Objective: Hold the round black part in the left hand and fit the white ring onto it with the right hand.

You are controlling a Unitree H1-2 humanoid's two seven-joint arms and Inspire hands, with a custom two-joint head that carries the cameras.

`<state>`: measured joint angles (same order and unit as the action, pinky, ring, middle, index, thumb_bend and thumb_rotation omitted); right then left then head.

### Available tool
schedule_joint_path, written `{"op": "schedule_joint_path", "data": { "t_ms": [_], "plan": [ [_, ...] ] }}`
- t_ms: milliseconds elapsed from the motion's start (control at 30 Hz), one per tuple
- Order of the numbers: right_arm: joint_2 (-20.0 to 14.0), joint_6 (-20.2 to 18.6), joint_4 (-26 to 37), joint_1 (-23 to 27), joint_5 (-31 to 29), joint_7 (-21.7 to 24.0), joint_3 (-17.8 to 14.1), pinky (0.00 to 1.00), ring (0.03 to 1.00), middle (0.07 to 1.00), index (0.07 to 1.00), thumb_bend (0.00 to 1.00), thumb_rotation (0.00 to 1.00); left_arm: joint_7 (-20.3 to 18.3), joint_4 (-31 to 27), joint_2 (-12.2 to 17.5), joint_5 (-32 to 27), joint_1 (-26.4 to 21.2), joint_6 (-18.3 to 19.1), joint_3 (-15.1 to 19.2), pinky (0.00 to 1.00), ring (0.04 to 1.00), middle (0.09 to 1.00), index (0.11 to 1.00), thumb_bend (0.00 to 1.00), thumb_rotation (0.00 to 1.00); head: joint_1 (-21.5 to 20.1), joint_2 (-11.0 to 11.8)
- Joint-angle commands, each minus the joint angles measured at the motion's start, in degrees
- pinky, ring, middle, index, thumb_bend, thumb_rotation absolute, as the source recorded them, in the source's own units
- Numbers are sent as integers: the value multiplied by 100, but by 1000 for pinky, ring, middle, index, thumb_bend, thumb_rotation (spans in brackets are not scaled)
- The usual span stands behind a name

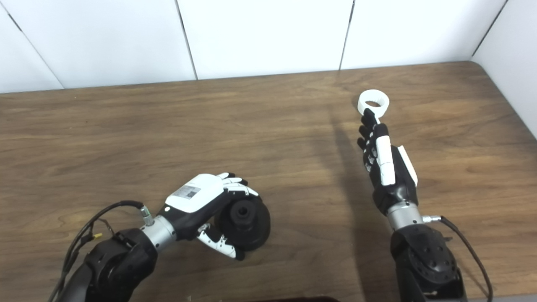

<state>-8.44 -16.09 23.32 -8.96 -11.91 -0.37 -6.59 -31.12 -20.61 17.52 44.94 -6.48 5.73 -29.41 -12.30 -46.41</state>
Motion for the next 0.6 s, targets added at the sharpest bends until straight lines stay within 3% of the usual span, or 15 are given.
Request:
{"op": "schedule_joint_path", "data": {
  "t_ms": [0, 100, 367, 567],
  "plan": [
    [92, 266, 119, 58, 43, 13, -21, 1000, 1000, 995, 987, 665, 1000, -135, 204, 172, 274, 120, 65, -51, 970, 908, 812, 482, 526, 65, -59, 31],
    [174, 274, 134, 79, 88, -90, -56, 1000, 1000, 987, 960, 682, 988, -99, 210, 184, 249, 153, 54, -35, 966, 904, 810, 482, 526, 63, -220, 203],
    [-85, 61, 415, 294, 154, -120, -212, 1000, 1000, 980, 955, 653, 885, 159, 300, 297, 269, 253, -183, -28, 949, 895, 797, 482, 526, 62, -662, 514],
    [-384, -324, 533, 878, 194, -146, -462, 1000, 991, 962, 939, 664, 777, 318, 406, 361, 184, 292, -337, 52, 932, 883, 783, 482, 526, 59, -1016, 738]
  ]
}}
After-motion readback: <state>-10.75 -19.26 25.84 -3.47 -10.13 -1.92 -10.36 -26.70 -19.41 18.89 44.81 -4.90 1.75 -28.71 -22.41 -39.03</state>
